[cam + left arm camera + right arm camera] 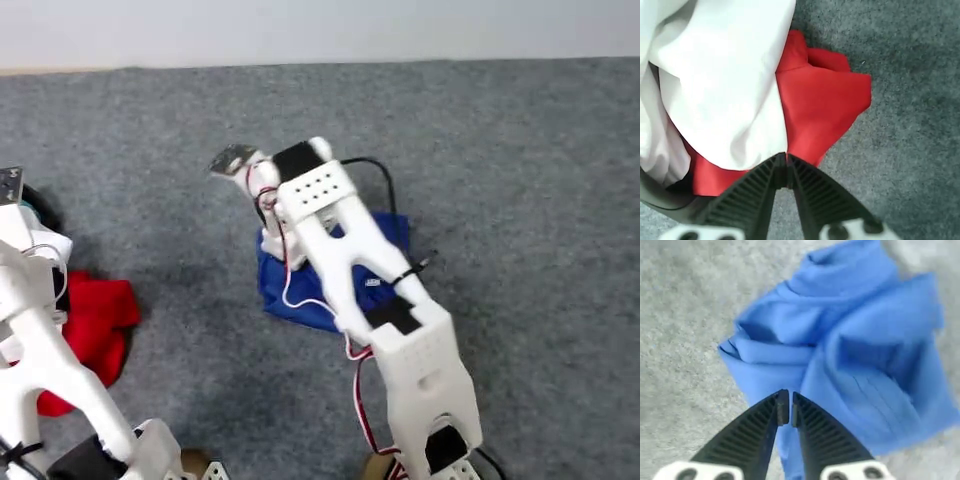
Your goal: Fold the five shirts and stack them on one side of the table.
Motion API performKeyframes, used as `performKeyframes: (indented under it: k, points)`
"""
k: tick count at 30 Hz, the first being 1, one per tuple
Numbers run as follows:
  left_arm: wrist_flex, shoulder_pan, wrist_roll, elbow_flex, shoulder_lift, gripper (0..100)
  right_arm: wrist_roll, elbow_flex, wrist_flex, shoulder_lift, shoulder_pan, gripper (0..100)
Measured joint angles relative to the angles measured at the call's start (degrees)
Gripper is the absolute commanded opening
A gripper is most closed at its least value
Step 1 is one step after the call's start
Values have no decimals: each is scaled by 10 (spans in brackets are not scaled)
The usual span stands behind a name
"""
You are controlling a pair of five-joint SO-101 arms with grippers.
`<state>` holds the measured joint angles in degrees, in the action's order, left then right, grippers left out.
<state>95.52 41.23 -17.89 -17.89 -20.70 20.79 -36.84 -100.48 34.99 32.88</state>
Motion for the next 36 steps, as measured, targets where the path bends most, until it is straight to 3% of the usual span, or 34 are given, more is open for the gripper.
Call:
performKeyframes:
  k: [4,11,21,27,36]
  points:
    - [0,0,0,0,0,6,-75,87,0,-54,-53,269]
    - [0,0,0,0,0,6,-156,171,1,-147,-77,272]
    - [-14,0,0,0,0,6,-162,171,76,-75,-104,270]
    - [-14,0,0,-18,0,6,-161,96,78,2,-120,269]
    - [-14,0,0,-24,-1,6,-141,-11,50,73,-115,155]
